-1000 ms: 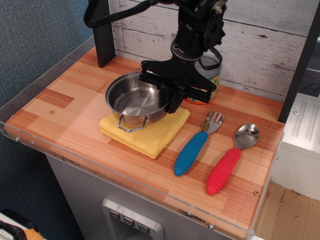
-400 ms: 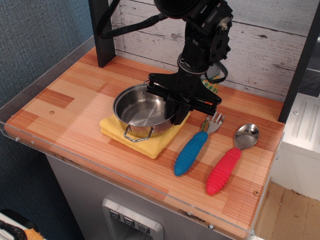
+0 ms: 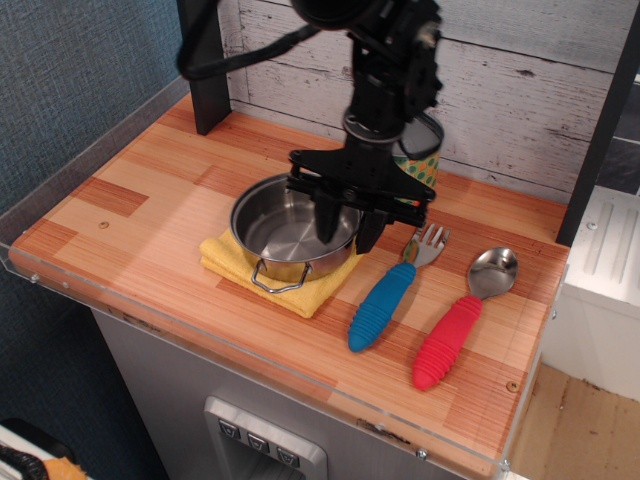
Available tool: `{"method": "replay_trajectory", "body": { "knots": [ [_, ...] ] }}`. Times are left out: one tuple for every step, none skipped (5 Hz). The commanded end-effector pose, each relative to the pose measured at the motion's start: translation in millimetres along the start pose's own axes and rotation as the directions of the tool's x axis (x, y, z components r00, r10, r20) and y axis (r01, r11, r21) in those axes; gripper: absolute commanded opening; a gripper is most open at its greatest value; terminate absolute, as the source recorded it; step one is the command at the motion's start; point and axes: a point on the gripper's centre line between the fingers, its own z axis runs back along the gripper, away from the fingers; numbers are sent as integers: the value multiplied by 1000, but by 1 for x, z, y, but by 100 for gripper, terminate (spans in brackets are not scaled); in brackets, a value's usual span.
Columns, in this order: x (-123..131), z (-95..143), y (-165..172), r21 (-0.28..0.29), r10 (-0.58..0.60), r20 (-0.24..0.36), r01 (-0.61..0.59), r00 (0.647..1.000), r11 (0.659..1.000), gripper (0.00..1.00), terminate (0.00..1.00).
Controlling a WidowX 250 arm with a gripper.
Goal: Move silver pot on top of yellow cloth.
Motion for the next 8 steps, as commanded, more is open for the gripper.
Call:
{"method": "replay_trajectory", "body": {
  "knots": [
    [9,29,12,-56,29,85,-24,996,998,100,0],
    [12,42,17,-87,39,121,-29,992,996,100,0],
    [19,60,27,-128,87,159,-67,983,990,100,0],
    [24,71,41,-162,140,169,-113,976,980,100,0],
    [23,76,66,-155,207,171,-181,963,971,100,0],
    [17,77,95,-146,277,150,-256,949,956,100,0],
    [11,77,118,-133,340,144,-323,929,937,100,0],
    [7,74,141,-119,407,136,-393,903,912,100,0]
  ]
}}
